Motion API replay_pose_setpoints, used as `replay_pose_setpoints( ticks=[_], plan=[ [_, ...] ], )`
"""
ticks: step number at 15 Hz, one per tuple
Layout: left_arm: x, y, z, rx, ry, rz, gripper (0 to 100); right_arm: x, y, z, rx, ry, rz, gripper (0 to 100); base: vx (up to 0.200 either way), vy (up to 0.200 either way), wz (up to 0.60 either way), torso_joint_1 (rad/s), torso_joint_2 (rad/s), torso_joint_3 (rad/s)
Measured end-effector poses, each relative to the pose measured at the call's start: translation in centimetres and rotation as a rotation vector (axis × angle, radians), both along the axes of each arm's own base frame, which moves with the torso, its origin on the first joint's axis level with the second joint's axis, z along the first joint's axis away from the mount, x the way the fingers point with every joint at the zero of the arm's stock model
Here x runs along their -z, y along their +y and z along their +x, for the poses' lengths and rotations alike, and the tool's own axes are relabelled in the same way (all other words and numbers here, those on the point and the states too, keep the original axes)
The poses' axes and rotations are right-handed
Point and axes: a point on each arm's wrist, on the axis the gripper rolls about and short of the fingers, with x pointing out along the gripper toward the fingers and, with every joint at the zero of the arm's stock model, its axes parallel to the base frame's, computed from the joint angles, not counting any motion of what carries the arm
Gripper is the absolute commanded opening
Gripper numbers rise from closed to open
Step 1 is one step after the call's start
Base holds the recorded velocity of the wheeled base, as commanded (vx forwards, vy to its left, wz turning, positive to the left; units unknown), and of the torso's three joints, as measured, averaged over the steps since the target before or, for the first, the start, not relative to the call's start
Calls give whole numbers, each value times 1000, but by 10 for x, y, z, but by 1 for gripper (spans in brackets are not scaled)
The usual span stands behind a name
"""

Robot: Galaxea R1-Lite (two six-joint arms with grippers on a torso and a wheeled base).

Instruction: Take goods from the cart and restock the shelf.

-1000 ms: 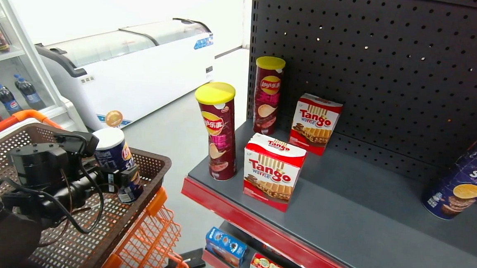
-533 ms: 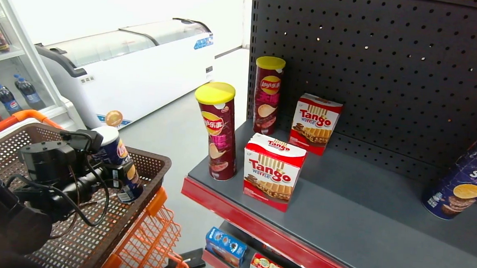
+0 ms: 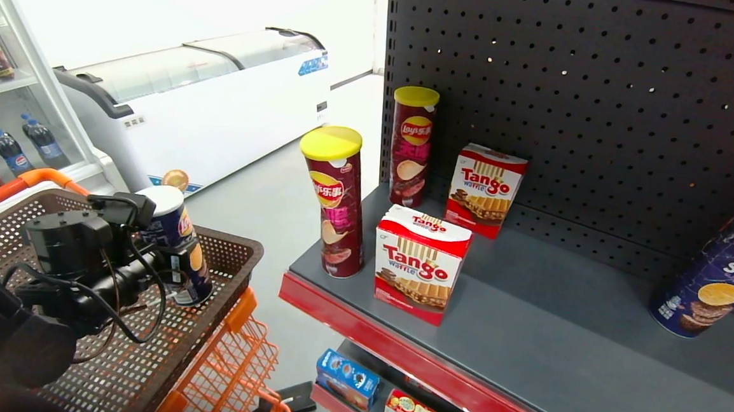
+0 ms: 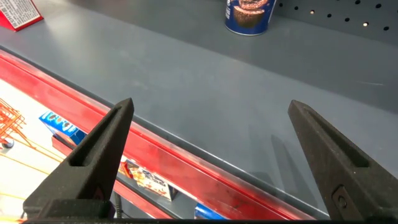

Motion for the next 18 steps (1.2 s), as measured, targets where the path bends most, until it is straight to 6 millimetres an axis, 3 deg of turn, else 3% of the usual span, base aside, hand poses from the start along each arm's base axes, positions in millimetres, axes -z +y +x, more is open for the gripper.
replay_pose_setpoints(
  ticks=[2,7,11,13,18],
  plan=[
    [-20,-5,-14,19,-39,0,0,0,0,0,0,0,0,100,0,0,0,0,0,0],
    [-71,-24,-74,93,-119,-7,0,0,0,0,0,0,0,100,0,0,0,0,0,0],
    [-100,-42,-135,205,9,-19,0,0,0,0,1,0,0,100,0,0,0,0,0,0],
    [-120,-50,-163,311,-62,-32,0,0,0,0,0,0,0,100,0,0,0,0,0,0],
    [-136,-59,-201,486,-183,-61,0,0,0,0,0,0,0,100,0,0,0,0,0,0]
  ],
)
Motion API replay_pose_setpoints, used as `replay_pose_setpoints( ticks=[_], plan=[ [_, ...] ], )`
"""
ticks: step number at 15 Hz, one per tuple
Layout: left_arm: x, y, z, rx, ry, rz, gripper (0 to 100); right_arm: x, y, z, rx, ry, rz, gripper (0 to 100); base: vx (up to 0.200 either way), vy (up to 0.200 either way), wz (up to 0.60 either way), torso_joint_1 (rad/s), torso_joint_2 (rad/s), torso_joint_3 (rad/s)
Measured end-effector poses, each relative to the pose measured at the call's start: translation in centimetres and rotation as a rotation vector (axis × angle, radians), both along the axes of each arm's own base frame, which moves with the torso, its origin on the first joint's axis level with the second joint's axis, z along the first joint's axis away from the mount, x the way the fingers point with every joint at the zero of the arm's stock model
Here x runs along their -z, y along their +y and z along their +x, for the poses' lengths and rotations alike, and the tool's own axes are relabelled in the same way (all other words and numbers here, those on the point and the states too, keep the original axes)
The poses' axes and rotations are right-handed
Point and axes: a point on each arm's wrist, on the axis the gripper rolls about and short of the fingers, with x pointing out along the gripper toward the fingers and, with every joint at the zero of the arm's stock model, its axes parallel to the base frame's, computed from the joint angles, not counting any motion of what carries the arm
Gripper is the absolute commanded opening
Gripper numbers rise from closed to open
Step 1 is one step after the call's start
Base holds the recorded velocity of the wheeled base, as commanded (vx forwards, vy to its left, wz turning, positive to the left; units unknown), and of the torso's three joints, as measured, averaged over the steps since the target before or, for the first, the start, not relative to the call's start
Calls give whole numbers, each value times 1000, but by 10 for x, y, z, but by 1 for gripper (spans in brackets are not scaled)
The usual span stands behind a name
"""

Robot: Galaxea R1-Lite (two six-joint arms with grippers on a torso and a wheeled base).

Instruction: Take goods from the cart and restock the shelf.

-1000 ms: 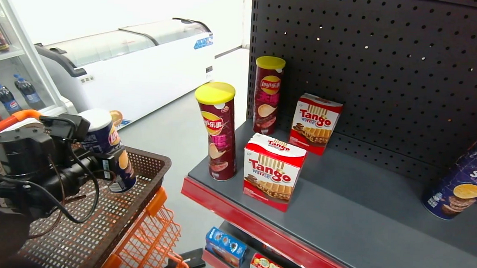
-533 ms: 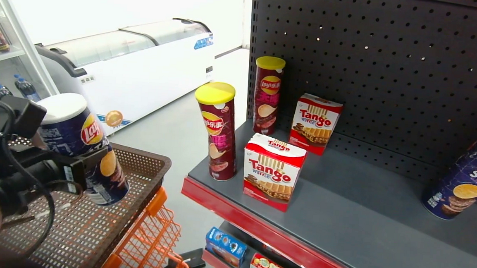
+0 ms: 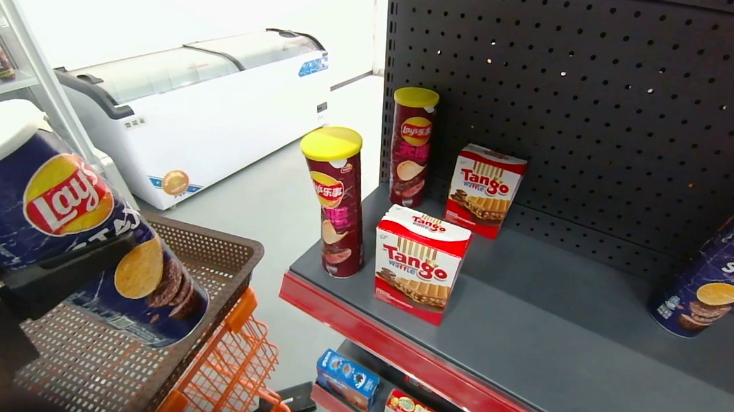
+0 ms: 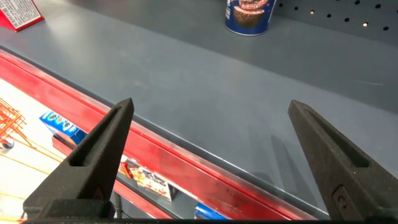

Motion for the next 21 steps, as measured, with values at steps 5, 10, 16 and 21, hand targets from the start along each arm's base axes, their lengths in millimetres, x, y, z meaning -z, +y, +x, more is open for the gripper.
replay_pose_setpoints(
  ticks=[5,10,16,21],
  plan=[
    [6,-4,-8,80,3,4,0,0,0,0,0,0,0,100,0,0,0,0,0,0],
    [6,-13,7,152,39,19,0,0,0,0,0,0,0,100,0,0,0,0,0,0],
    [12,-26,22,288,84,57,0,0,0,0,-1,1,-1,100,0,0,0,0,0,0],
    [6,-40,41,410,74,59,0,0,0,0,0,1,-1,100,0,0,0,0,0,0]
  ],
)
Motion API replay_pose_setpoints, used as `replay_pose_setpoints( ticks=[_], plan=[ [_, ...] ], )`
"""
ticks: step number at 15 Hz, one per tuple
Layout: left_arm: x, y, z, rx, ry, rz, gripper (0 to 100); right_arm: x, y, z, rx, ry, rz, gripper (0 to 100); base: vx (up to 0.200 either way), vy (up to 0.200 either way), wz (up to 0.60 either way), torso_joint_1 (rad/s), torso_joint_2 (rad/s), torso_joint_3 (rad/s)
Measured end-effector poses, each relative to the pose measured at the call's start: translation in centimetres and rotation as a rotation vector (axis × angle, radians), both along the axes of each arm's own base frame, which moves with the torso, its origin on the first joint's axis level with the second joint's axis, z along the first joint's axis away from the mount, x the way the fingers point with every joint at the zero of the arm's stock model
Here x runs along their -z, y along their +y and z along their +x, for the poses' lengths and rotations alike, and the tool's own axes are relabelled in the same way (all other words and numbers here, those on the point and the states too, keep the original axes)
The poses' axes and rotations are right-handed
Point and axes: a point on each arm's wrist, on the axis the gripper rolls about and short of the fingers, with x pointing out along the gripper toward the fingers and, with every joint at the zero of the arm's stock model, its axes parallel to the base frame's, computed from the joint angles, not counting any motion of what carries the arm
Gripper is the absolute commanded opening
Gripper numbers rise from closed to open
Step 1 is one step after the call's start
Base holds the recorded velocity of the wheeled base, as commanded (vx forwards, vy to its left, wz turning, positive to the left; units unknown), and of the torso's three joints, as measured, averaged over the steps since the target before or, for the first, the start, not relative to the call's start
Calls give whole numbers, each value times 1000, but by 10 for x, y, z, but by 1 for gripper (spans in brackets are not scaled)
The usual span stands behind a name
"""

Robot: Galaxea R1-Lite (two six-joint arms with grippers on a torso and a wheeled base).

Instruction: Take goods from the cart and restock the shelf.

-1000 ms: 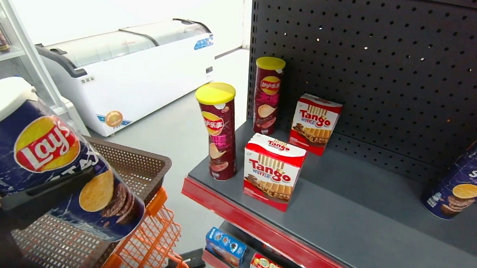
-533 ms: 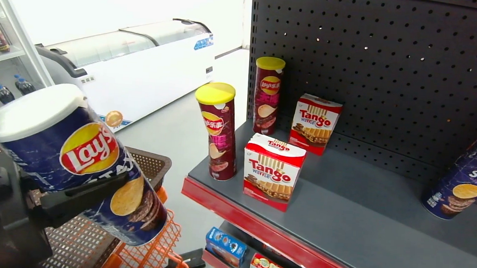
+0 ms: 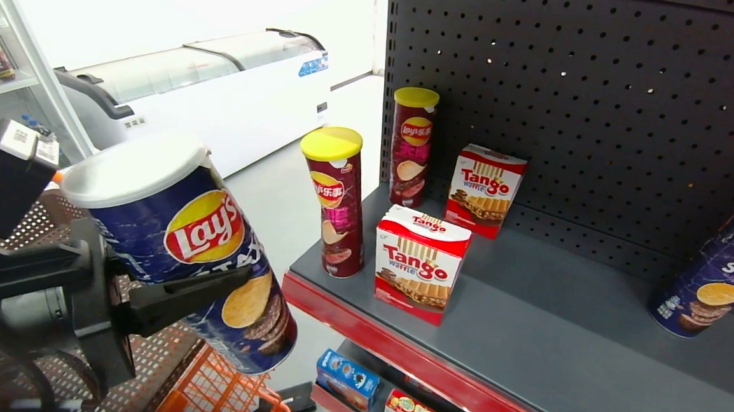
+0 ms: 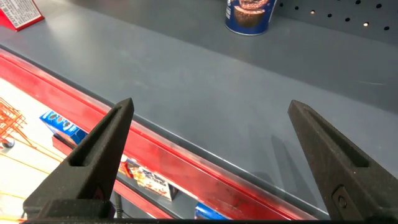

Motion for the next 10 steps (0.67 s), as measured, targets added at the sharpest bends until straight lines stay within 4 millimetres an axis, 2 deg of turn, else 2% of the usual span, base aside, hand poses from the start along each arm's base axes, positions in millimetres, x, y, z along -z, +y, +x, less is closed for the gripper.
replay_pose_setpoints(
  ticks=[10],
  plan=[
    [2,-8,7,196,9,12,0,0,0,0,0,0,0,100,0,0,0,0,0,0]
  ],
)
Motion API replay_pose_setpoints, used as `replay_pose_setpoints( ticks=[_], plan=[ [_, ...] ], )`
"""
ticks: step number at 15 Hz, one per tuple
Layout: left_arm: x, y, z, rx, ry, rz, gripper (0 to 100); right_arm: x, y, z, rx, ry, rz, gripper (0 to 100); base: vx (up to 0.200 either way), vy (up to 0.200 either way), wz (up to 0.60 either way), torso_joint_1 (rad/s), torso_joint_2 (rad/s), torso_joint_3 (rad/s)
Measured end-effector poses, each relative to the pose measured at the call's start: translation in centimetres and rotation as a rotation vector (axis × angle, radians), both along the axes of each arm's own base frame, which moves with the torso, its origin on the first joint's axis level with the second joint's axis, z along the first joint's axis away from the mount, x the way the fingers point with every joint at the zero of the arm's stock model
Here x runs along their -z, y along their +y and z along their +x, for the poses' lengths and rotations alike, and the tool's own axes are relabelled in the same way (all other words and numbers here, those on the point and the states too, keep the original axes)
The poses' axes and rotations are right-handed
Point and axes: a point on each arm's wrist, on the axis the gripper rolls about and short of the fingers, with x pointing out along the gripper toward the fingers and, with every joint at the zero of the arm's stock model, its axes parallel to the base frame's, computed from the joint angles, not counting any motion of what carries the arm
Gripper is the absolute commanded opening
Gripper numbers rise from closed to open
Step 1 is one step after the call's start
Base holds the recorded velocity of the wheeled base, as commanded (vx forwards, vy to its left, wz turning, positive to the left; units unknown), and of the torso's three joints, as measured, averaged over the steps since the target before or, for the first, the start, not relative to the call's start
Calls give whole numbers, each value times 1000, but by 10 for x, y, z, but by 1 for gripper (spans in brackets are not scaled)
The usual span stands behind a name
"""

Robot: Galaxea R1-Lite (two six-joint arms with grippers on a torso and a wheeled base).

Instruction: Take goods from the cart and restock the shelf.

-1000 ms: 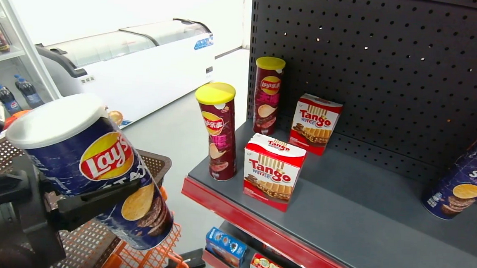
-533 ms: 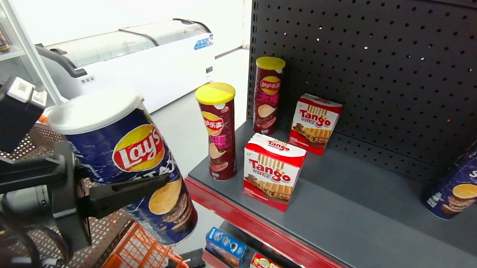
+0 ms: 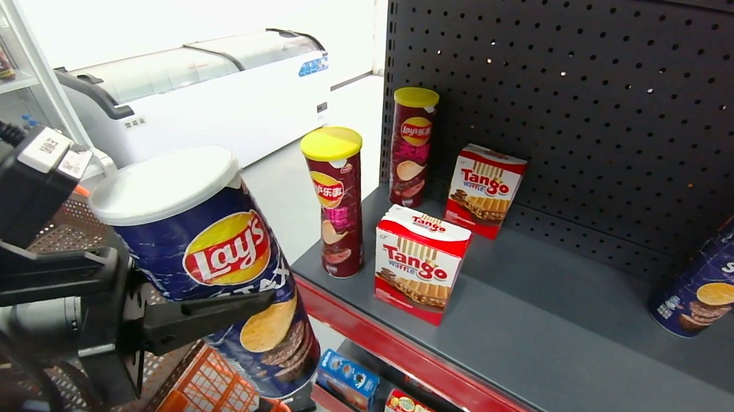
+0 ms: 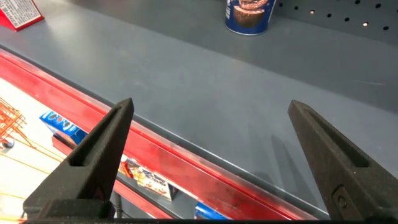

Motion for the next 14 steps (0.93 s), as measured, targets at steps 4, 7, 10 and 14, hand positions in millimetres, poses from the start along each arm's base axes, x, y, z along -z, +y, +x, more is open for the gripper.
replay_pose_setpoints(
  ticks=[4,7,10,14],
  plan=[
    [1,-3,-2,111,8,-11,0,0,0,0,-1,0,0,100,0,0,0,0,0,0],
    [0,-8,-4,162,10,-14,0,0,0,0,-1,0,0,100,0,0,-400,3,2,0],
    [1,-9,-3,165,15,-12,0,0,0,0,0,1,0,100,0,0,-600,1,4,2],
    [3,-10,-1,168,21,-9,0,0,0,0,-2,0,0,100,0,0,-600,7,2,1]
  ],
)
